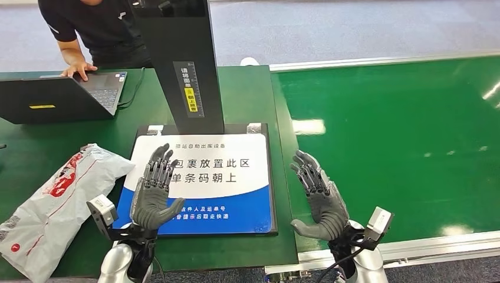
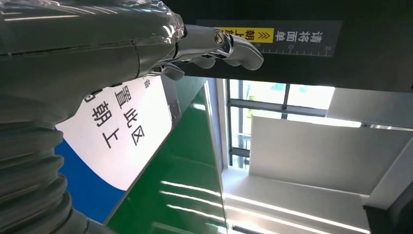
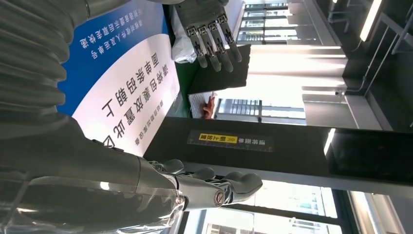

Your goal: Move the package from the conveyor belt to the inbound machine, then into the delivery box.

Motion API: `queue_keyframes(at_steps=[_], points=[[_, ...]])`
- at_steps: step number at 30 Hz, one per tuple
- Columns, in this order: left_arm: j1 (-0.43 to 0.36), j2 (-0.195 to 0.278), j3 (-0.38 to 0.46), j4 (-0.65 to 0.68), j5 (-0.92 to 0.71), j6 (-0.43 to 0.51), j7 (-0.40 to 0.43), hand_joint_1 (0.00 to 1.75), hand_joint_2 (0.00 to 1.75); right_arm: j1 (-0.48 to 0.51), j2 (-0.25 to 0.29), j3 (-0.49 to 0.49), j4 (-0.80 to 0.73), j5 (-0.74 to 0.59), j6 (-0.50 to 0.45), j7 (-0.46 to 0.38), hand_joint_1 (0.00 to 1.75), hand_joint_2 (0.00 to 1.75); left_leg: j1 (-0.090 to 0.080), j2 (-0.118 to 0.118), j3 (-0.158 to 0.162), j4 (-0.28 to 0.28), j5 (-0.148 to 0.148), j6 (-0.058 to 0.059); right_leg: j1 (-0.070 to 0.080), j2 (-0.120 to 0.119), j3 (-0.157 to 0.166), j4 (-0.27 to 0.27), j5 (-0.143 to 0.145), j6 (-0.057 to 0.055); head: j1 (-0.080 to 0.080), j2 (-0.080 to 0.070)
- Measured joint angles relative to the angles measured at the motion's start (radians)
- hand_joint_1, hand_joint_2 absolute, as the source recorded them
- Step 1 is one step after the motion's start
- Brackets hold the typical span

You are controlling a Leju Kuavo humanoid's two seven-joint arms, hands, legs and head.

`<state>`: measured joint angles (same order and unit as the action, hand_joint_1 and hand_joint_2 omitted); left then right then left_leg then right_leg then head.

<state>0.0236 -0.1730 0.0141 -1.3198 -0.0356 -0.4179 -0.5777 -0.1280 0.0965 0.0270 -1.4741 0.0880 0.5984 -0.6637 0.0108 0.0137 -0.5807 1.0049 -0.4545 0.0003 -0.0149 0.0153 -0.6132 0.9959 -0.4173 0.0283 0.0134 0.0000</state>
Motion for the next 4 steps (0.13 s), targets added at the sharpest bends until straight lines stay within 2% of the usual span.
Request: queue_keyframes(at_steps=[4], points=[[0.000, 0.003, -0.008, 0.007, -0.019, 0.010, -0.001, 0.00, 1.75, 0.005, -0.001, -0.011, 0.000, -0.001, -0.003, 0.000, 0.00, 1.75, 0.000, 0.000, 0.000, 0.000, 0.000, 0.000, 0.000, 0.000, 0.000, 0.000, 0.000, 0.000, 0.000, 0.000]])
